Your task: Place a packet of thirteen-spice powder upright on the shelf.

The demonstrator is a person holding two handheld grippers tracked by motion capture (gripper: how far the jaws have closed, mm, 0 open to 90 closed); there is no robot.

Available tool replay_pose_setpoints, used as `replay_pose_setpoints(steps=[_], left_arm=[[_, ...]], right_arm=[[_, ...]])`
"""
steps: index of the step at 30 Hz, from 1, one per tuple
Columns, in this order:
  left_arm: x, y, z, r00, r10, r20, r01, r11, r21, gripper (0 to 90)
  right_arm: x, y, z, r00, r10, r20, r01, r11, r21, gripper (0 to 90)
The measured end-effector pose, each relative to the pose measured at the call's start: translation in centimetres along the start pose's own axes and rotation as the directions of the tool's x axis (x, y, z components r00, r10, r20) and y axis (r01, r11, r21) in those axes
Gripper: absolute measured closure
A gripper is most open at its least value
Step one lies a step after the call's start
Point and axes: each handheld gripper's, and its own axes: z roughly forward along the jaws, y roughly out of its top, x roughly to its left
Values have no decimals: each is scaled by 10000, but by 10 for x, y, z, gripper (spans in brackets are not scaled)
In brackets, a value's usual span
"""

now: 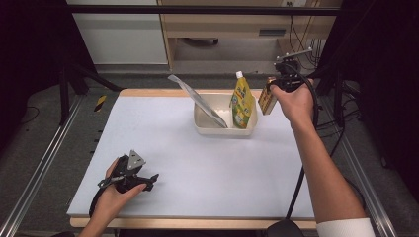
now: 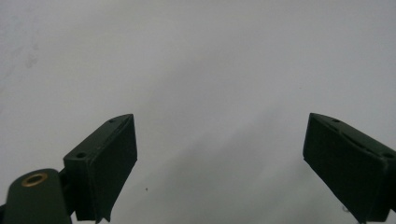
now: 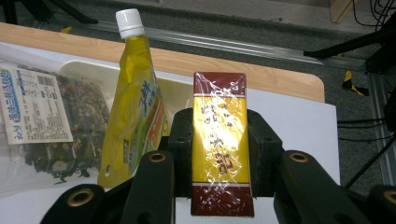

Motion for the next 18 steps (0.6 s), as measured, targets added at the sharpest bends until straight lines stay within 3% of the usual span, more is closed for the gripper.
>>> replay_pose_setpoints(steps=[18], left_arm=[[-3,0,4,10000,22,84,-23,9999,127,99]], right_arm=[[5,11,13,9999,146,-6,-146,9999,94,681]])
